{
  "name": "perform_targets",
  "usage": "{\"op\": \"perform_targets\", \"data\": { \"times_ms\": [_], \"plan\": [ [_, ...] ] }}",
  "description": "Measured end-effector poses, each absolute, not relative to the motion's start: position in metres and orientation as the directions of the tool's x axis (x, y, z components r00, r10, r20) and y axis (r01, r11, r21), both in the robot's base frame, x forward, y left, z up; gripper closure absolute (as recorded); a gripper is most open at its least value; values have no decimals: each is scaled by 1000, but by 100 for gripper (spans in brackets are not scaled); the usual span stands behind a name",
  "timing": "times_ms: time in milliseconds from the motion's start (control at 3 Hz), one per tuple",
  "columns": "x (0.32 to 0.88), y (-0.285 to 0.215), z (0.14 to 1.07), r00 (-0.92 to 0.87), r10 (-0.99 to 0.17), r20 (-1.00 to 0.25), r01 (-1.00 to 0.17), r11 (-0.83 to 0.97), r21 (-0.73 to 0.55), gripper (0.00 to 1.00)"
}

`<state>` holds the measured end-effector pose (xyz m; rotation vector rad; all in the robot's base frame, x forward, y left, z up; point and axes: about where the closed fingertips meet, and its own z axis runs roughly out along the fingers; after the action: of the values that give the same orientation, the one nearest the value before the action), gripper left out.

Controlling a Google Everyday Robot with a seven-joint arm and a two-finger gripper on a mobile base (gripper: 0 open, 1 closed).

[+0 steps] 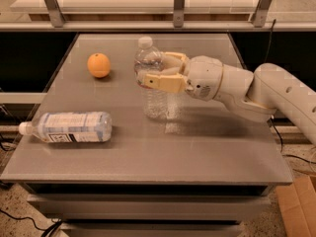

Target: Place water bottle upright

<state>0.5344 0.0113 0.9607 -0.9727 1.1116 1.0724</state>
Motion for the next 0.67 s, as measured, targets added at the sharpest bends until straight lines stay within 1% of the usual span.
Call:
{"op": "perform_targets", "data": {
  "times_ms": [667],
  "plan": [
    [535, 12, 958, 95, 178, -980, -976, 208, -57, 36]
  ]
}}
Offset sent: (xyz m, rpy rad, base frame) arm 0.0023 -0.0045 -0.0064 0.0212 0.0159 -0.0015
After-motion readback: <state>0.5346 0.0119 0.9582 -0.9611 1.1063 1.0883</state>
